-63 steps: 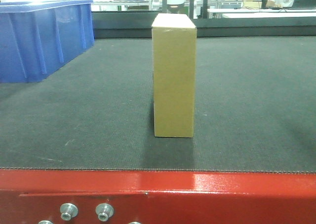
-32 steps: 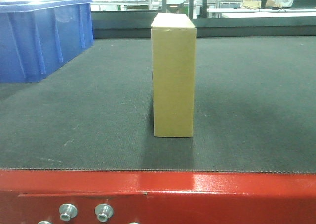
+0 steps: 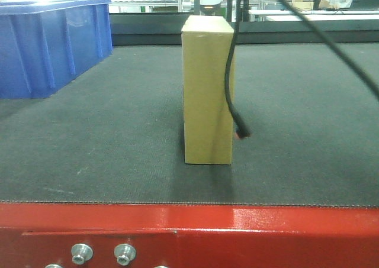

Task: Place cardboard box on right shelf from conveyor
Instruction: 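Lower the open right gripper over the top of the tan box, then close the right gripper on the box and lift it off the conveyor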

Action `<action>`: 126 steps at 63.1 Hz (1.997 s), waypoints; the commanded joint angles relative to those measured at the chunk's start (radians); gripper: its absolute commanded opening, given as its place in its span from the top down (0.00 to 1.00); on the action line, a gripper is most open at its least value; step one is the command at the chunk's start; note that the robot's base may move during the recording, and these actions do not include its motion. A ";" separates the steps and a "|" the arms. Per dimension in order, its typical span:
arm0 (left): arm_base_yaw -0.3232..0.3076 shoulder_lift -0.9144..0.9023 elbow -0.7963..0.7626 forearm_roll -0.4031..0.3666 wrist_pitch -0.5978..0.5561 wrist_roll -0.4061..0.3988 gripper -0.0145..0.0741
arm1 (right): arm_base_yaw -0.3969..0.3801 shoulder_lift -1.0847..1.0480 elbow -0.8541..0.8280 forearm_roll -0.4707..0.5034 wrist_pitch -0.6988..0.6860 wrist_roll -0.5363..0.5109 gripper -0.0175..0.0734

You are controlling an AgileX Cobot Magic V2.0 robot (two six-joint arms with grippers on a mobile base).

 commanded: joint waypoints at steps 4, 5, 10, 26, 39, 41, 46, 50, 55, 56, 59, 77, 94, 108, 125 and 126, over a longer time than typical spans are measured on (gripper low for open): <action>0.000 -0.012 -0.003 -0.005 -0.084 -0.005 0.97 | 0.008 -0.031 -0.037 -0.092 -0.017 0.034 0.12; 0.000 -0.012 -0.003 -0.005 -0.084 -0.005 0.97 | 0.008 -0.029 -0.037 -0.096 -0.016 0.040 0.12; 0.000 -0.012 -0.003 -0.005 -0.084 -0.005 0.97 | 0.008 -0.020 -0.037 -0.103 -0.020 0.046 0.12; 0.000 -0.012 -0.003 -0.005 -0.084 -0.005 0.97 | 0.008 -0.009 -0.034 -0.097 -0.065 0.073 0.12; 0.000 -0.012 -0.003 -0.005 -0.084 -0.005 0.97 | 0.001 0.002 -0.027 -0.098 -0.074 0.074 0.12; 0.000 -0.012 -0.003 -0.005 -0.084 -0.005 0.97 | 0.001 0.003 -0.027 -0.098 -0.075 0.074 0.12; 0.000 -0.012 -0.003 -0.005 -0.084 -0.005 0.97 | 0.001 0.010 -0.027 -0.098 -0.076 0.074 0.12; 0.000 -0.012 -0.003 -0.005 -0.084 -0.005 0.97 | 0.001 0.018 -0.027 -0.097 -0.077 0.074 0.12; 0.000 -0.012 -0.003 -0.005 -0.084 -0.005 0.97 | 0.001 0.029 -0.027 -0.097 -0.077 0.074 0.12; 0.000 -0.012 -0.003 -0.005 -0.084 -0.005 0.97 | 0.001 0.034 -0.027 -0.097 -0.077 0.074 0.12; 0.000 -0.012 -0.003 -0.005 -0.084 -0.005 0.97 | 0.001 0.042 -0.027 -0.097 -0.073 0.074 0.12; 0.000 -0.012 -0.003 -0.005 -0.084 -0.005 0.97 | -0.011 0.089 -0.008 -0.056 -0.077 0.074 0.13; 0.000 -0.012 -0.003 -0.005 -0.084 -0.005 0.97 | -0.031 0.088 -0.002 -0.032 -0.082 0.067 0.52; 0.000 -0.012 -0.003 -0.005 -0.084 -0.005 0.97 | -0.068 0.035 0.000 0.012 -0.101 -0.072 0.55; 0.000 -0.012 -0.003 -0.005 -0.084 -0.005 0.97 | -0.152 -0.149 0.178 0.083 -0.207 -0.294 0.55; 0.000 -0.012 -0.003 -0.005 -0.084 -0.005 0.97 | -0.158 -0.163 0.197 0.087 -0.214 -0.301 0.55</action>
